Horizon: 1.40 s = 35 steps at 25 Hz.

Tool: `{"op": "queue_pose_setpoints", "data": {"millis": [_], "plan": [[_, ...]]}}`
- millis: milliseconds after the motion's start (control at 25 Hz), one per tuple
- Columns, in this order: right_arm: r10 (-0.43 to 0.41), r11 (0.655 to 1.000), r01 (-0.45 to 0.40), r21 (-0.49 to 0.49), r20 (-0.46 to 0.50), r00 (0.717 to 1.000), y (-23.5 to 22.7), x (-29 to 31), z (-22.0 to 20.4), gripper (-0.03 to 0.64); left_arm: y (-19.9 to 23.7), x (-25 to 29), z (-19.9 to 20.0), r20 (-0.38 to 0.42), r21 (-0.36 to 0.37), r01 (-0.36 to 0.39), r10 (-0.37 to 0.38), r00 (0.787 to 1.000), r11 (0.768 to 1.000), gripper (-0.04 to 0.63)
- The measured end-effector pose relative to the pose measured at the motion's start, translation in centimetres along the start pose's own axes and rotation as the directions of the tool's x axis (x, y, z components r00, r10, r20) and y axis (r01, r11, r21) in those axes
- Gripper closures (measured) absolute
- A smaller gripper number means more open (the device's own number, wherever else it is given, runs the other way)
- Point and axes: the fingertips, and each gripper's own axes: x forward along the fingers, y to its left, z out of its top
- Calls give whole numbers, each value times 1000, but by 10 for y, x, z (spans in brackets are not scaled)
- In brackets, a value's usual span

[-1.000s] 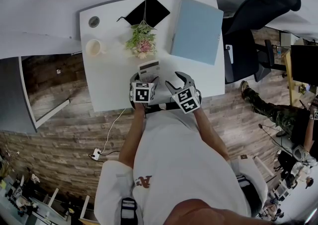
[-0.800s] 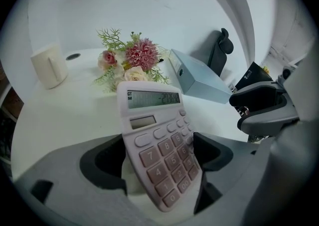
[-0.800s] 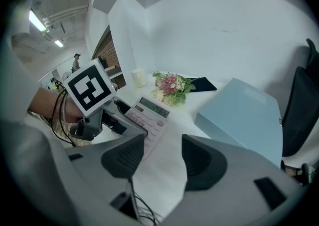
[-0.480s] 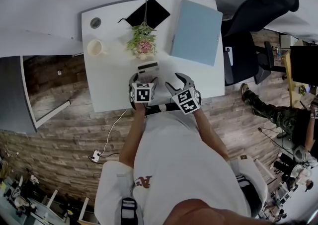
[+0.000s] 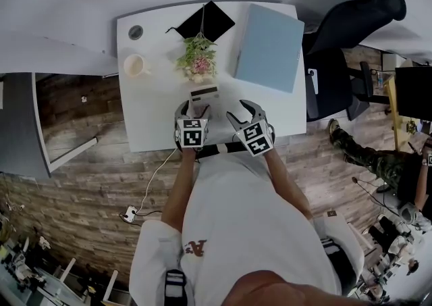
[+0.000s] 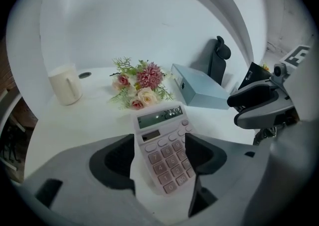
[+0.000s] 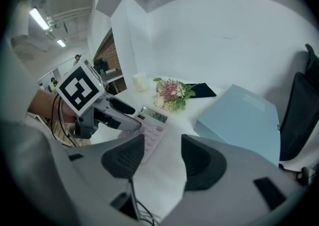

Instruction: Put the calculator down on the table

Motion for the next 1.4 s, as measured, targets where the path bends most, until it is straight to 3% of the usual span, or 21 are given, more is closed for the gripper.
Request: {"op": "queue_pose_setpoints", "data": {"millis": [280, 520, 720, 1080, 1240, 1400], "plan": [[-21, 1000, 18, 26, 105, 994, -4, -10, 29, 379, 0, -35, 42, 134, 46, -16, 9, 991, 999, 287], [-69, 997, 71, -1, 256, 964, -13, -38, 78, 401, -2, -75, 91, 292, 106, -42, 9, 956, 993, 346], [-86, 996, 94, 1, 401, 912, -16, -69, 129, 483, -7, -114, 142, 428, 169, -65, -14, 904, 984, 404], [-111, 985, 170, -41, 607, 787, -12, -139, 203, 589, -26, -198, 216, 640, 257, -133, -65, 766, 957, 577], [-113, 978, 200, -64, 641, 759, -8, -155, 217, 598, -33, -223, 232, 678, 280, -142, -91, 729, 949, 595], [-121, 974, 215, -69, 645, 754, -7, -153, 215, 611, -39, -231, 234, 688, 290, -135, -108, 717, 947, 595]]}}
